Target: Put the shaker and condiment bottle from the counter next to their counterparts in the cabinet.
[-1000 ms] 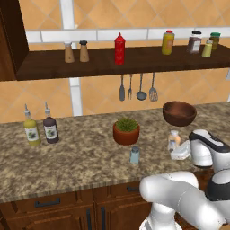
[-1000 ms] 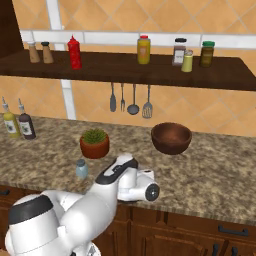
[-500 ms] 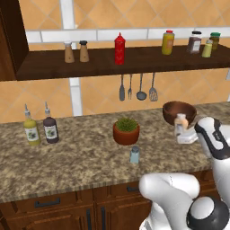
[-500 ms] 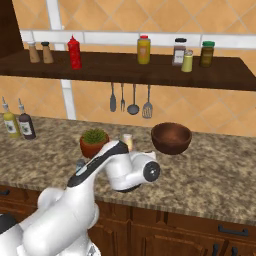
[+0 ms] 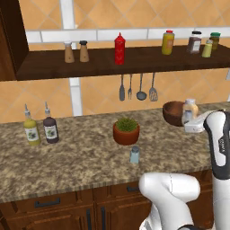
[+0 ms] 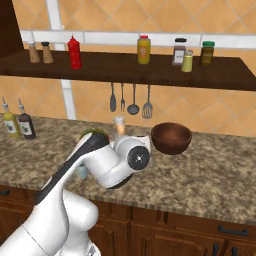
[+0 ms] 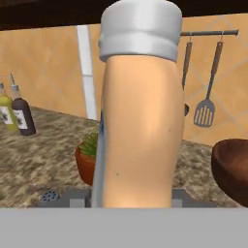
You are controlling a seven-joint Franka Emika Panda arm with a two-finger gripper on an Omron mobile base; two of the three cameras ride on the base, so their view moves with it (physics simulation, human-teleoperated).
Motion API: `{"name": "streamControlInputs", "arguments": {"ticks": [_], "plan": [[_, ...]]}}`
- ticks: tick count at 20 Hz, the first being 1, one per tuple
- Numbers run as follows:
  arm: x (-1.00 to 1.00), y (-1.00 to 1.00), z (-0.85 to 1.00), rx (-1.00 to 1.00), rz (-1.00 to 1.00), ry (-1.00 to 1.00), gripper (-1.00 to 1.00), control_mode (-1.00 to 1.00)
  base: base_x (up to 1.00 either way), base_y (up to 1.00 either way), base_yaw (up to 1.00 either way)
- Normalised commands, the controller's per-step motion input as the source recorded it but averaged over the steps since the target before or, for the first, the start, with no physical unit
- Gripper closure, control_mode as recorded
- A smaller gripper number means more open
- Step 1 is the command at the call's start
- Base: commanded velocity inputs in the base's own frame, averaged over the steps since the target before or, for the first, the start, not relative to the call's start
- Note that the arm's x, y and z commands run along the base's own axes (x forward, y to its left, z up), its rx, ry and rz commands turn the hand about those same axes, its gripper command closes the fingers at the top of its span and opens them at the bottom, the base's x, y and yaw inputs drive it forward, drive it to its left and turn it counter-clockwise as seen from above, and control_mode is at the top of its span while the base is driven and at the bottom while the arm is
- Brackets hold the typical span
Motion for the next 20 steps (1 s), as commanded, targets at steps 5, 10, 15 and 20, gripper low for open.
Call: {"name": "streamControlInputs", "arguments": {"ticks": [5,10,15,20], "plan": [[-0.58,0.01,1.00,-0.04,0.00,-0.05,1.00,-1.00,0.00,0.00,0.00],[-0.54,0.07,1.00,-0.01,0.02,0.00,1.00,-1.00,0.00,0.00,0.00],[-0.29,0.35,1.00,-0.08,0.01,0.00,1.00,-1.00,0.00,0.00,0.00],[-0.15,0.20,1.00,-0.05,0.00,0.00,1.00,-1.00,0.00,0.00,0.00]]}}
